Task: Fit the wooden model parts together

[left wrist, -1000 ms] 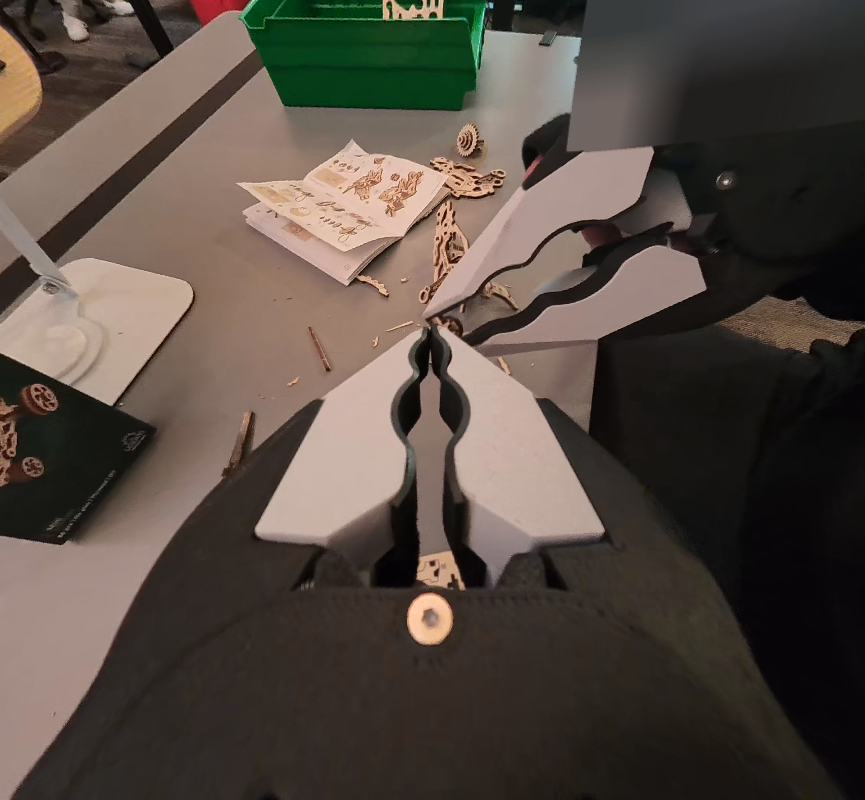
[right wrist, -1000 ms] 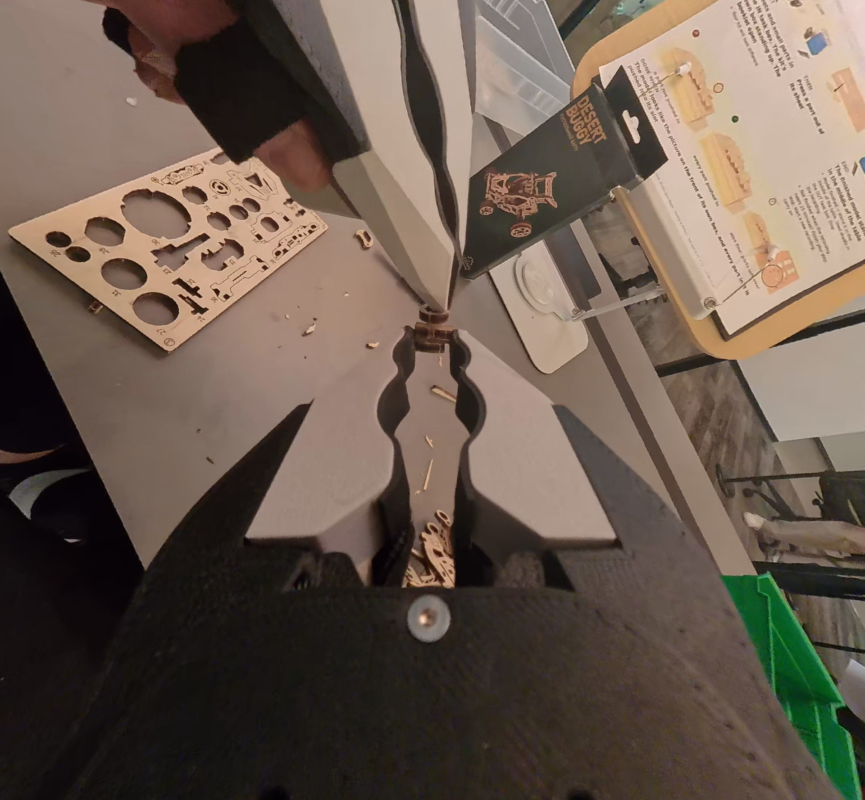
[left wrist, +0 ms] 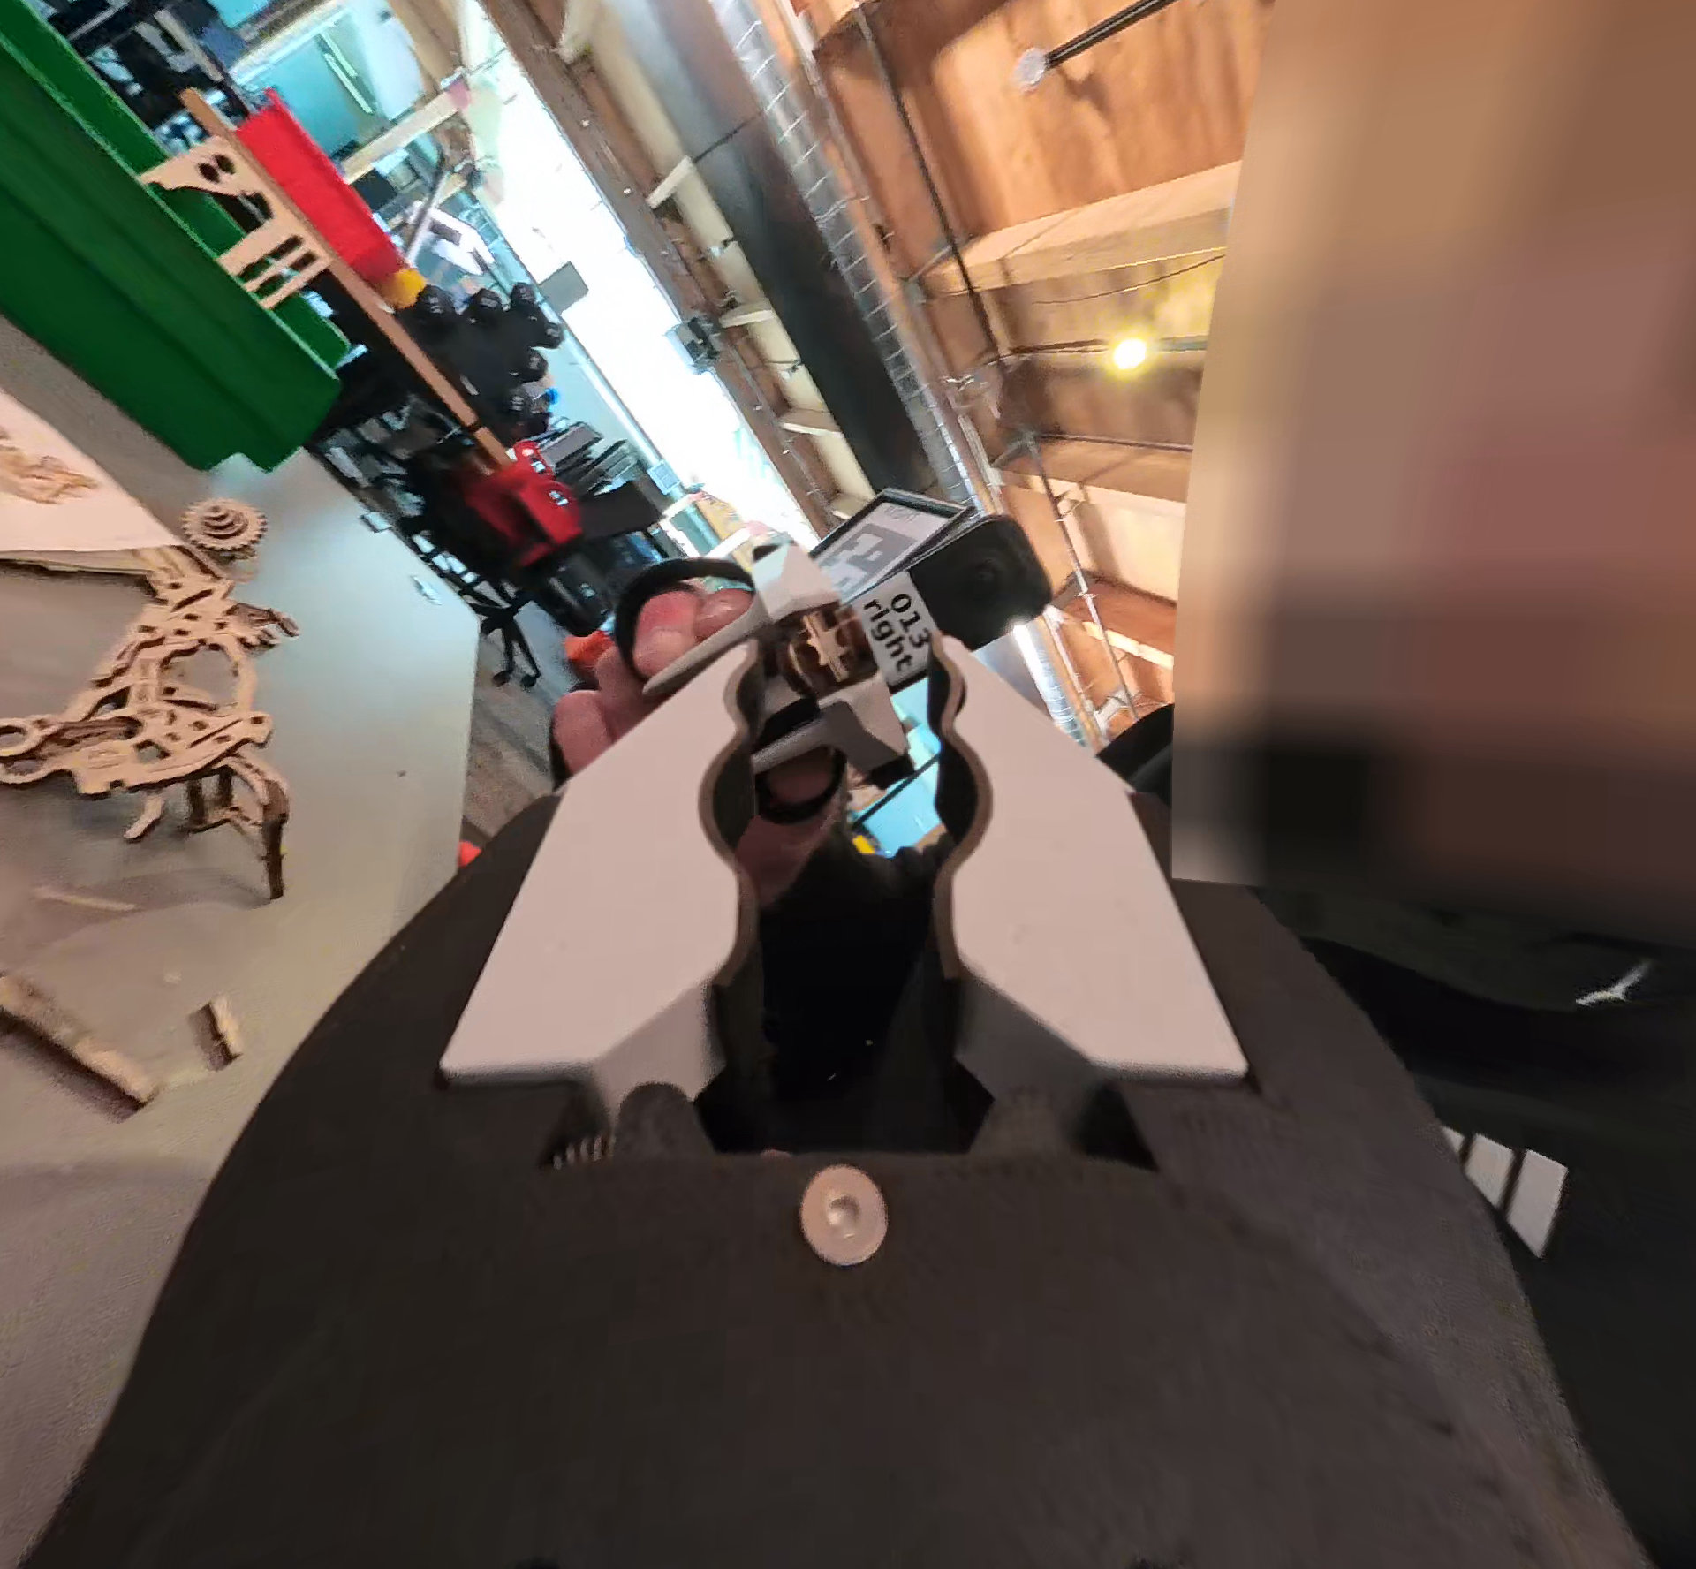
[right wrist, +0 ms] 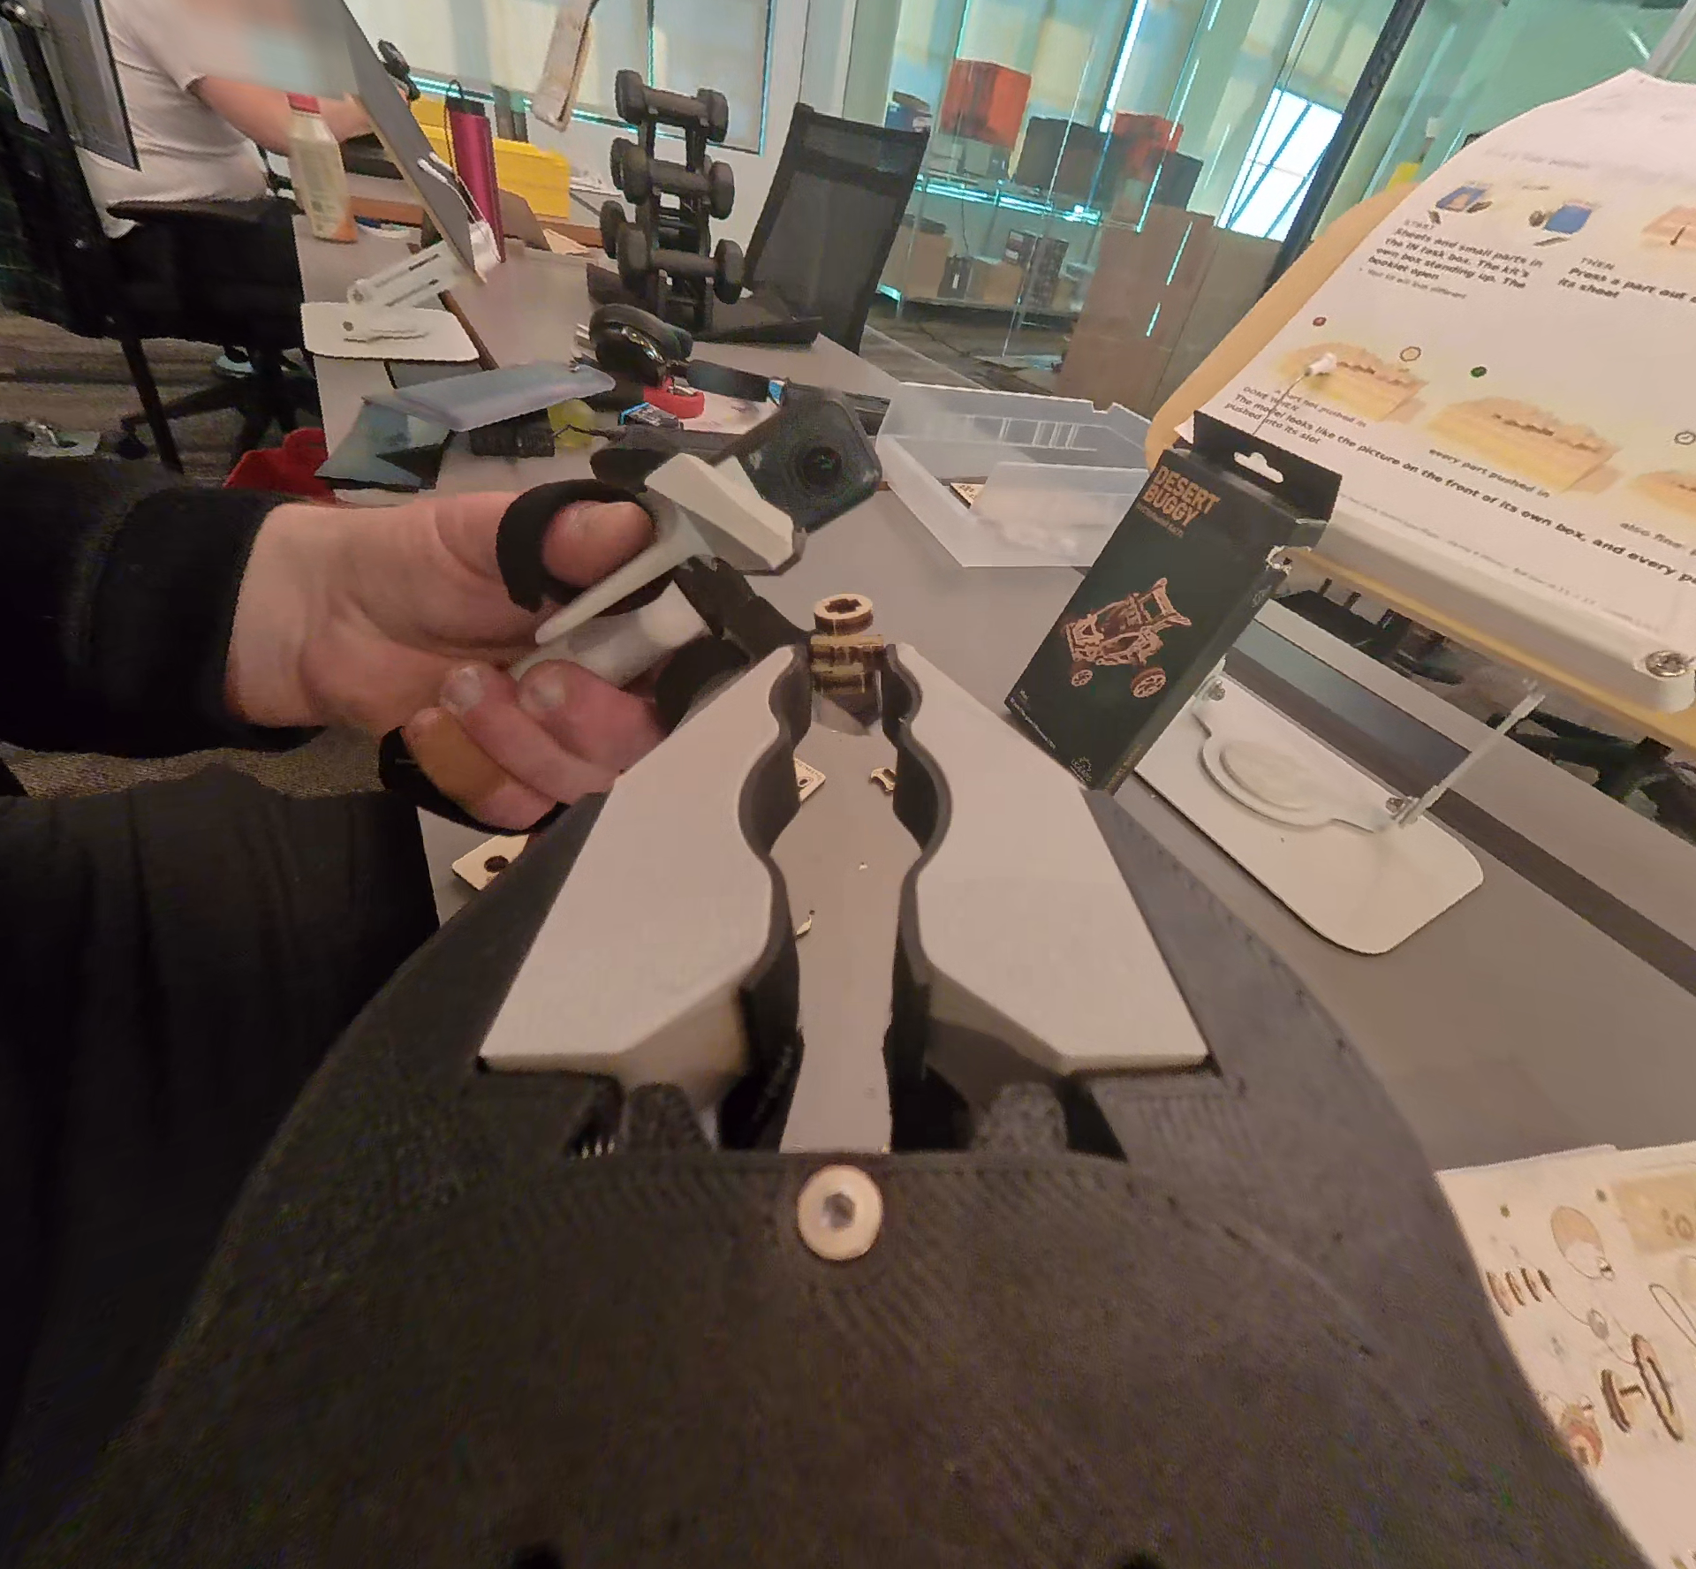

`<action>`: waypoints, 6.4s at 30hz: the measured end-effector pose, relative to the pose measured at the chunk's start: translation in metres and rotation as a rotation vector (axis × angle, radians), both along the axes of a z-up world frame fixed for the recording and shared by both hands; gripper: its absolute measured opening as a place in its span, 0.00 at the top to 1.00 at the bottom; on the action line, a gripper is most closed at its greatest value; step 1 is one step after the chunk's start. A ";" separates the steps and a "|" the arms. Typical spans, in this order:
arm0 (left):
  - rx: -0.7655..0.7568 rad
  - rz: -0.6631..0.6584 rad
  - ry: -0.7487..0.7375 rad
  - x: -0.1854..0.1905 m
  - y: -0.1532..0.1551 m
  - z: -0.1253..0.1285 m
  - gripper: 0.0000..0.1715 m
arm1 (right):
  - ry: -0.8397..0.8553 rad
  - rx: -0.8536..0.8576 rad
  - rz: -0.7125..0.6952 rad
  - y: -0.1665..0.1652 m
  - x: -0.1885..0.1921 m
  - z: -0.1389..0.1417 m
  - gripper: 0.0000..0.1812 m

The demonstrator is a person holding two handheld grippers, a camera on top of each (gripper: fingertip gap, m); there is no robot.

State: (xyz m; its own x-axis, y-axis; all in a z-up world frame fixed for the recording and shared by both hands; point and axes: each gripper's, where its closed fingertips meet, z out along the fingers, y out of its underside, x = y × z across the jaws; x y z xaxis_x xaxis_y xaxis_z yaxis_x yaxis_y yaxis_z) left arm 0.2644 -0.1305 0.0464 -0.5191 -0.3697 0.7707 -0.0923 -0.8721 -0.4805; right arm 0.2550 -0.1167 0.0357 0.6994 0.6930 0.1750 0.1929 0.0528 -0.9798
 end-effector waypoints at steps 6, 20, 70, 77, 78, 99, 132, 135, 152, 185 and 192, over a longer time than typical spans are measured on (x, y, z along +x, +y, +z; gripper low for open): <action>0.004 -0.001 -0.005 0.004 -0.001 -0.001 0.89 | 0.013 0.013 0.038 -0.003 -0.002 0.000 0.93; 0.034 0.045 0.041 0.000 0.004 -0.013 0.89 | -0.061 0.005 0.039 -0.004 0.001 -0.006 0.89; 0.098 0.282 0.220 -0.018 0.037 -0.064 0.96 | -0.064 -0.130 -0.012 0.003 0.029 -0.030 0.95; 0.517 0.307 0.712 -0.056 0.032 -0.127 0.88 | -0.093 -0.189 0.024 -0.001 0.024 -0.047 0.95; 0.567 0.297 0.770 -0.060 0.030 -0.137 0.87 | -0.098 -0.200 0.031 -0.001 0.022 -0.051 0.95; 1.070 0.218 0.974 0.014 0.014 -0.193 0.93 | -0.077 -0.277 0.069 -0.002 0.021 -0.067 0.95; 1.002 0.225 1.081 -0.040 0.033 -0.203 1.00 | -0.098 -0.322 0.084 -0.003 0.020 -0.079 0.95; 0.973 0.246 1.047 -0.043 0.035 -0.196 0.98 | -0.136 -0.344 0.090 -0.004 0.017 -0.090 0.95; 0.454 0.171 0.497 -0.022 0.002 -0.120 0.96 | -0.277 -0.310 0.147 -0.005 -0.021 -0.116 0.95; 0.017 -0.006 0.360 -0.022 -0.006 -0.101 1.00 | -0.427 -0.133 0.160 -0.013 -0.025 -0.094 0.95; 0.115 0.096 0.486 -0.035 0.017 -0.118 0.99 | -0.380 -0.265 0.118 -0.004 -0.018 -0.116 0.95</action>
